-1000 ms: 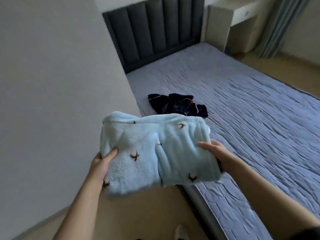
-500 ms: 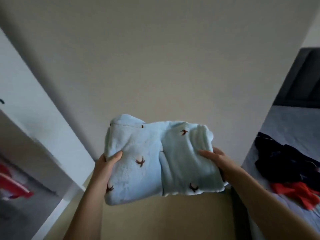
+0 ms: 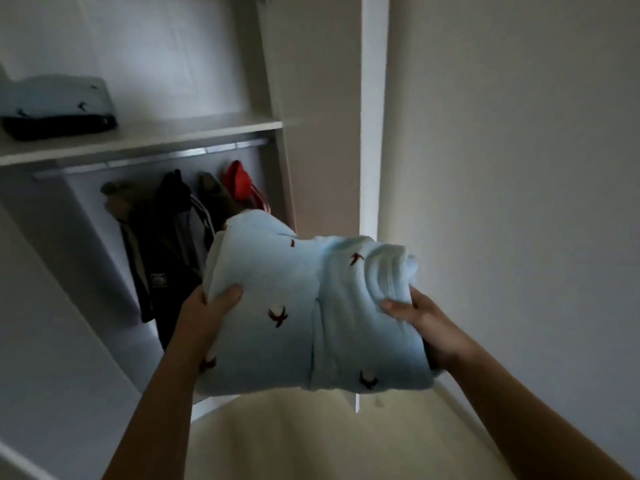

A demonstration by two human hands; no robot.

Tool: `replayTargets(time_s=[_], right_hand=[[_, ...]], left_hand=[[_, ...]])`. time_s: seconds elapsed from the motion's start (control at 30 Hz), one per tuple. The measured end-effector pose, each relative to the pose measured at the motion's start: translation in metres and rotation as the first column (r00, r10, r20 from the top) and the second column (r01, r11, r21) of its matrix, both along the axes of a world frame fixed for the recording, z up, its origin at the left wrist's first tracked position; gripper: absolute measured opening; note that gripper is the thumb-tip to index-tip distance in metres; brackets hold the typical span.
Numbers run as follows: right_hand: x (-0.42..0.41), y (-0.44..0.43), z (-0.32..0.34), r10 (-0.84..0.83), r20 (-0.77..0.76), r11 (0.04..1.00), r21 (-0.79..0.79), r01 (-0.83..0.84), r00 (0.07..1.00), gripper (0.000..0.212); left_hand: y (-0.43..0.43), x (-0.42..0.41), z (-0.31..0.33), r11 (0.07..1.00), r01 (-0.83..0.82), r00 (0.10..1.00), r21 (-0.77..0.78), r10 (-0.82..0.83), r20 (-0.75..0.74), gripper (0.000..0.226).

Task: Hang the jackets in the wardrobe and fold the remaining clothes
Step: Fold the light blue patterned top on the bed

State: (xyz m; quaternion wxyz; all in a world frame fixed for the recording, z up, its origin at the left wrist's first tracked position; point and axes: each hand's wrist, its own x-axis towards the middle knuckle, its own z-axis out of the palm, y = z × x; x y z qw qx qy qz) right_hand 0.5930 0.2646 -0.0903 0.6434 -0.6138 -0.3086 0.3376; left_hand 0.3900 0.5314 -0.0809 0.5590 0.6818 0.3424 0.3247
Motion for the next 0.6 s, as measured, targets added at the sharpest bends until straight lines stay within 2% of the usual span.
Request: replayTargets(time_s=[0.1,0.17,0.3,0.43,0.6], right_hand=[[0.014,0.079,0.019,0.078,0.020,0.997,-0.005,-0.077,0.997,0.061],[0.028,0.126,0.033,0.130,0.037,0.991,0.012,-0.131,0.991,0.058],[0.062,0.214,0.076,0.185,0.128,0.979,0.068,-0.195,0.974,0.054],[0.100,0.300,0.133,0.210,0.148,0.960,0.156,-0.232,0.966,0.042],[0.148,0.409,0.204,0.227,0.161,0.945,0.204,-0.257,0.961,0.039]], left_hand=[[0.043,-0.016,0.022,0.995,-0.095,0.995,0.032,0.094,0.020,0.087],[0.074,-0.018,0.034,0.988,-0.147,0.988,0.038,0.144,0.059,0.076],[0.141,-0.008,0.065,0.946,-0.312,0.947,0.092,0.302,0.112,0.036],[0.206,0.013,0.116,0.916,-0.388,0.913,0.105,0.366,0.180,0.027],[0.301,0.055,0.175,0.890,-0.445,0.879,0.100,0.412,0.242,0.020]])
